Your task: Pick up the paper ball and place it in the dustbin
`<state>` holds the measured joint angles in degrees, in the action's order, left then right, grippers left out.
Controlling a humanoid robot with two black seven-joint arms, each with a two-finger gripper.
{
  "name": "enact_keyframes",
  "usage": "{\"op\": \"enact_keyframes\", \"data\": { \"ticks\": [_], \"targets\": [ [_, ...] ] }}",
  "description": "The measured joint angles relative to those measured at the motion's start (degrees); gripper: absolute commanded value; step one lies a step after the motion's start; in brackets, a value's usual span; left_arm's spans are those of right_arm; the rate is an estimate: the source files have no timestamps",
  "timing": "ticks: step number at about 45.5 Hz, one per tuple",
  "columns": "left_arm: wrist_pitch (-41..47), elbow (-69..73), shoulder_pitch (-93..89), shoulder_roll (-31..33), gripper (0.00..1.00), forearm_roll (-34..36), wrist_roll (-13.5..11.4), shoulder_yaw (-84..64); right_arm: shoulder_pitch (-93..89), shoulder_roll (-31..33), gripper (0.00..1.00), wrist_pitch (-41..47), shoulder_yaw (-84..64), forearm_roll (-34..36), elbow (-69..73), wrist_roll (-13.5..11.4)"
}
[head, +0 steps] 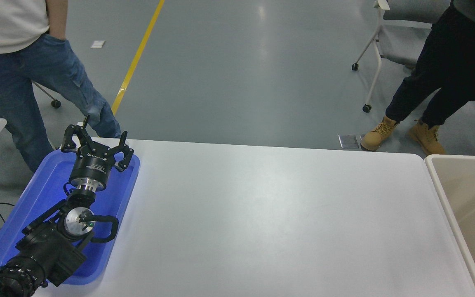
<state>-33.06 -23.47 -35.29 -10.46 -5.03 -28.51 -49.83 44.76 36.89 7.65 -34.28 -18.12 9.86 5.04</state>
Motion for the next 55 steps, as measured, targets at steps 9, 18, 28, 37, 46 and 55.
{"op": "enact_keyframes", "data": {
  "ticks": [9, 18, 28, 37, 46, 55],
  "targets": [
    [0.0, 0.0, 0.0, 0.0, 1.00, 0.0, 0.0, 0.0, -0.5, -0.1, 1.00, -0.6, 0.6, 0.3, -0.1, 0.0],
    [0.0, 0.0, 0.0, 0.0, 1.00, 0.0, 0.0, 0.0, 1.2, -0.3, 1.00, -0.4, 1.4, 0.5, 0.0, 0.0],
    [0.0, 0.0, 0.0, 0.0, 1.00, 0.0, 0.0, 0.0, 5.7, -0.5, 1.00, -0.3, 7.3, 0.5, 0.5, 0.2],
    [0.0, 0.0, 0.0, 0.0, 1.00, 0.0, 0.0, 0.0, 11.2, -1.3, 1.00, -0.4, 18.8, 0.5, 0.7, 0.4],
    [0.0, 0.0, 0.0, 0.0, 1.00, 0.0, 0.0, 0.0, 13.8, -2.0, 1.00, -0.3, 35.9, 0.5, 2.4, 0.6],
    [0.0, 0.0, 0.0, 0.0, 1.00, 0.0, 0.0, 0.0, 13.3, -1.9, 1.00, -0.2, 52.7, 0.5, 8.2, 0.7]
  ]
}}
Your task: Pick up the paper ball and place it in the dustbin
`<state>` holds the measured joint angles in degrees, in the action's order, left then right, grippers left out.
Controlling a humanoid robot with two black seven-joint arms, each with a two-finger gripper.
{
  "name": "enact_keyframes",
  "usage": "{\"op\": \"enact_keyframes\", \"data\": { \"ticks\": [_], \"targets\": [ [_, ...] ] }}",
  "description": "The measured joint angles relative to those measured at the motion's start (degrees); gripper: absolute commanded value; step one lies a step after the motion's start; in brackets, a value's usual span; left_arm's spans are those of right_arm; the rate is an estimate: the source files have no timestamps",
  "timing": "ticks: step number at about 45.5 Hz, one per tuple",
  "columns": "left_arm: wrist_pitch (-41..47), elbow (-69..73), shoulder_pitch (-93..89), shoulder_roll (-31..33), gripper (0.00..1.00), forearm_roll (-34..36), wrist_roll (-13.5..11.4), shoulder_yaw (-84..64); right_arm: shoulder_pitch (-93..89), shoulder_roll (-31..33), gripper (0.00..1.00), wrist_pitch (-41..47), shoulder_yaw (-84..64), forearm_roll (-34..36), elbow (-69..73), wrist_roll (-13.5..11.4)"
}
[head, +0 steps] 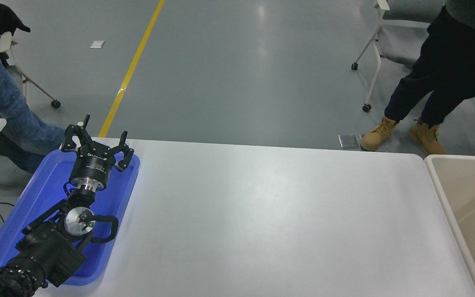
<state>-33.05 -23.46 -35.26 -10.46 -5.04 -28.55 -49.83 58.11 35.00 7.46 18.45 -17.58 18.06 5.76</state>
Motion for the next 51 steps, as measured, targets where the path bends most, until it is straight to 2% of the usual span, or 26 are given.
{"op": "enact_keyframes", "data": {
  "ticks": [15, 30, 36, 45, 51],
  "targets": [
    [0.0, 0.0, 0.0, 0.0, 1.00, 0.0, 0.0, 0.0, -7.1, -0.7, 1.00, 0.1, 29.5, 0.0, 12.1, 0.4],
    [0.0, 0.0, 0.0, 0.0, 1.00, 0.0, 0.0, 0.0, -14.3, -4.4, 1.00, 0.1, 44.6, -0.1, 17.3, 0.9],
    [0.0, 0.0, 0.0, 0.0, 1.00, 0.0, 0.0, 0.0, -17.3, -6.7, 1.00, 0.4, 48.1, -0.1, 18.1, 3.3],
    [0.0, 0.0, 0.0, 0.0, 1.00, 0.0, 0.0, 0.0, -20.8, -9.1, 1.00, 1.2, 50.9, -0.1, 18.5, 8.3],
    [0.0, 0.0, 0.0, 0.0, 1.00, 0.0, 0.0, 0.0, -22.3, -9.8, 1.00, 1.5, 51.6, -0.1, 18.6, 9.8]
  ]
}}
